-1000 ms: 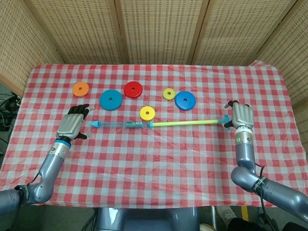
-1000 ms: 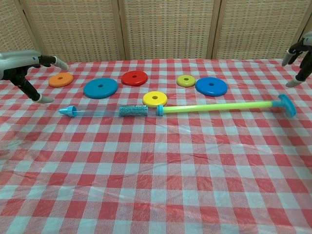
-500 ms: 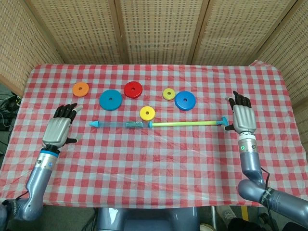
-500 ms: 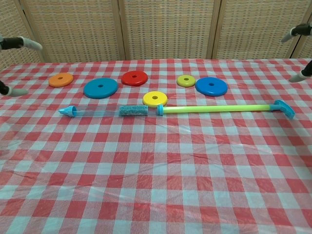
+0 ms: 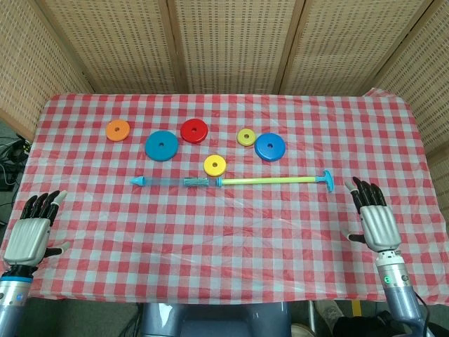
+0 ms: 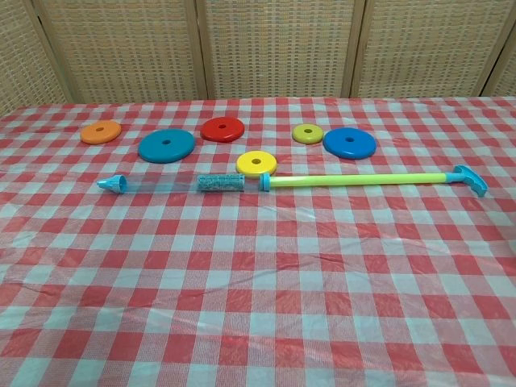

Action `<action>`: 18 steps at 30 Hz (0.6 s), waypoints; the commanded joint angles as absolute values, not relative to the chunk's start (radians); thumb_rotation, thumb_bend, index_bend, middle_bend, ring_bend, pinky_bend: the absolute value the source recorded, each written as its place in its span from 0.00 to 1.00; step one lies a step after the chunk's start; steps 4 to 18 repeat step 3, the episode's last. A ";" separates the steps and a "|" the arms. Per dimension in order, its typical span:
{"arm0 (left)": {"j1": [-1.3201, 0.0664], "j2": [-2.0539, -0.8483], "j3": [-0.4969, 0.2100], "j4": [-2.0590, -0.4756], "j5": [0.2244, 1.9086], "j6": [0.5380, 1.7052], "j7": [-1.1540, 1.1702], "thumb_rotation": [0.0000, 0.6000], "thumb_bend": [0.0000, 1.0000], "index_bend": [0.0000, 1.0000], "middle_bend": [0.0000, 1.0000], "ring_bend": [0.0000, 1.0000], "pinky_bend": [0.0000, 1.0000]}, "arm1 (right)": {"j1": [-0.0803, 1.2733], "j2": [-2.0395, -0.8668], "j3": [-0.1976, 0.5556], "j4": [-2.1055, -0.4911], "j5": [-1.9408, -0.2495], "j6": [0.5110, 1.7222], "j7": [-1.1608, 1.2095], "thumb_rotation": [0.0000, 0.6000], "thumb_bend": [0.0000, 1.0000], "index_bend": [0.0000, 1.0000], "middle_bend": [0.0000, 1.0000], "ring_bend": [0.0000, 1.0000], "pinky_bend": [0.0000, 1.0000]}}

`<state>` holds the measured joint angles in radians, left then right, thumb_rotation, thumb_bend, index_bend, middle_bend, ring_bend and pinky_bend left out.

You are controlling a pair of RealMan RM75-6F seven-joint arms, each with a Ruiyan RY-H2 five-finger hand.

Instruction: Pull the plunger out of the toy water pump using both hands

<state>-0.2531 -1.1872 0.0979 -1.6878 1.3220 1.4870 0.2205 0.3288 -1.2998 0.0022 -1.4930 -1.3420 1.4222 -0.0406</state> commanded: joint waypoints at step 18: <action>-0.220 -1.183 0.110 -1.675 1.371 1.518 0.233 1.00 0.02 0.00 0.00 0.00 0.00 | 0.289 -1.300 -0.017 -1.468 -1.394 1.453 0.015 1.00 0.05 0.00 0.00 0.00 0.00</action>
